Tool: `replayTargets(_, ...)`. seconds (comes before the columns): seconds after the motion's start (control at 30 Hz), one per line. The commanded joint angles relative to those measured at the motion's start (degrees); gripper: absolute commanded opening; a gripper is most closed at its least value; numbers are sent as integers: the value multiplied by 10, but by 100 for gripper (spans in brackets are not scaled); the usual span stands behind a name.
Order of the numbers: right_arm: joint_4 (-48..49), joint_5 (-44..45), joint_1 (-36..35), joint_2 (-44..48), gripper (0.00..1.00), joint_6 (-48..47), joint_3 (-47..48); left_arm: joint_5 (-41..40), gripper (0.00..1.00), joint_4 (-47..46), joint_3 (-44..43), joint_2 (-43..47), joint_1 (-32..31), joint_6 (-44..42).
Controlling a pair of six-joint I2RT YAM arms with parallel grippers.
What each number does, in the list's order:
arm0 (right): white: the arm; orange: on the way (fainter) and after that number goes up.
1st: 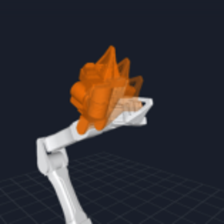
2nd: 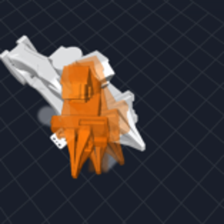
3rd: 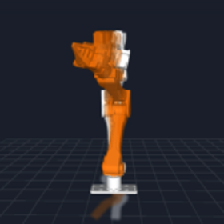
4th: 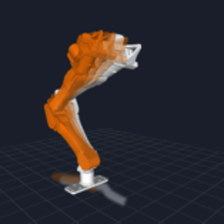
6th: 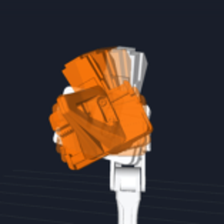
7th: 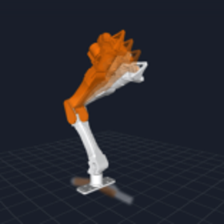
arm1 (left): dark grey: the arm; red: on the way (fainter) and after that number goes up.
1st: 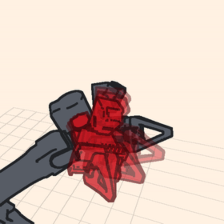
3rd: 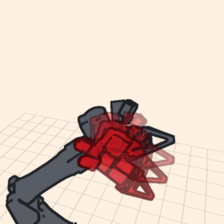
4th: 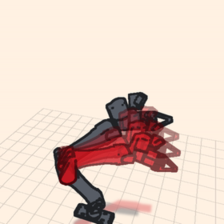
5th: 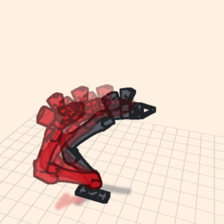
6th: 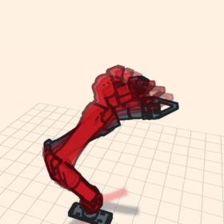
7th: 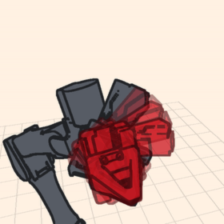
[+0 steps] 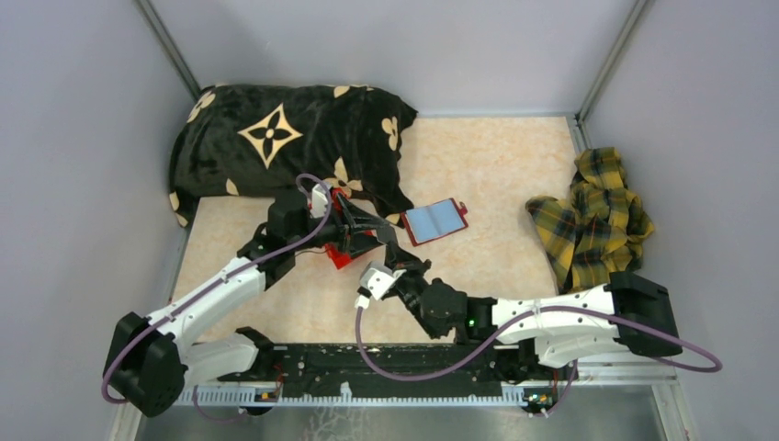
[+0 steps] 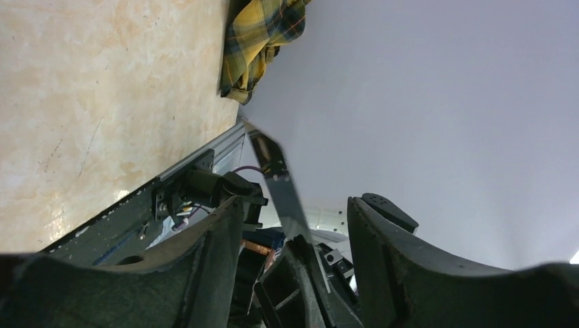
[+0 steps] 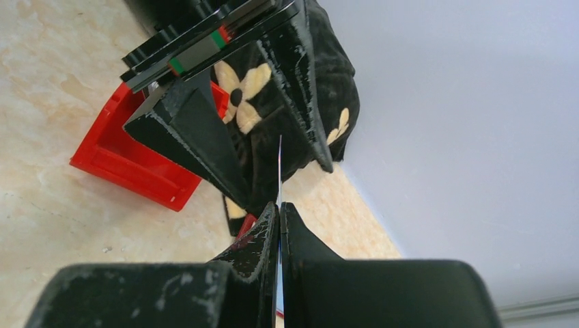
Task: Put the credit cards into the card holder
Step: Pick up the credit card from the storage box.
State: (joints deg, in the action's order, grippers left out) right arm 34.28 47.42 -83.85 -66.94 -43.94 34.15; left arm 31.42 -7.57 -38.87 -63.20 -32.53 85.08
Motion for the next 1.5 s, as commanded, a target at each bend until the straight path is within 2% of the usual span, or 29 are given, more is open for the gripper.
replayTargets(0.0, 44, 11, -10, -6, 0, -32, -2, 15, 60, -50, 17, 3, -8, 11)
replayTargets(0.1, 41, 11, -12, -8, 0, -40, -1, 20, 56, -71, 29, -2, -10, 20)
replayTargets(0.27, 40, 17, -20, -13, 0, -47, -6, 19, 43, -93, 40, -1, -11, 30)
replayTargets(0.4, 31, 22, -26, -15, 0, -49, -8, 23, 22, -110, 43, -5, -13, 33)
replayTargets(0.47, 31, 25, -27, -18, 0, -50, -8, 24, 4, -119, 46, -6, -13, 35)
replayTargets(0.5, 30, 26, -27, -19, 0, -50, -7, 26, 0, -123, 47, -7, -13, 35)
replayTargets(0.7, -2, 37, -27, -24, 0, -15, 13, 5, 0, -167, 69, -14, -14, 36)
replayTargets(0.77, -6, 44, -26, -26, 4, -2, 15, -16, 0, -182, 78, -18, -14, 31)
replayTargets(0.8, -6, 47, -27, -25, 7, 9, 14, -25, 0, -185, 79, -23, -14, 27)
replayTargets(0.93, -10, 60, -21, -24, 35, 51, 8, -65, 0, -213, 85, -46, -14, 11)
replayTargets(1.03, -14, 73, -19, -17, 50, 90, 0, -107, 0, -256, 93, -65, -15, 8)
replayTargets(1.27, -91, 94, 3, 45, 56, 234, -6, -158, 0, -322, 69, -152, -19, -10)
replayTargets(1.47, -201, 69, 98, 123, 57, 396, 9, -185, 0, -358, 22, -240, -34, -36)
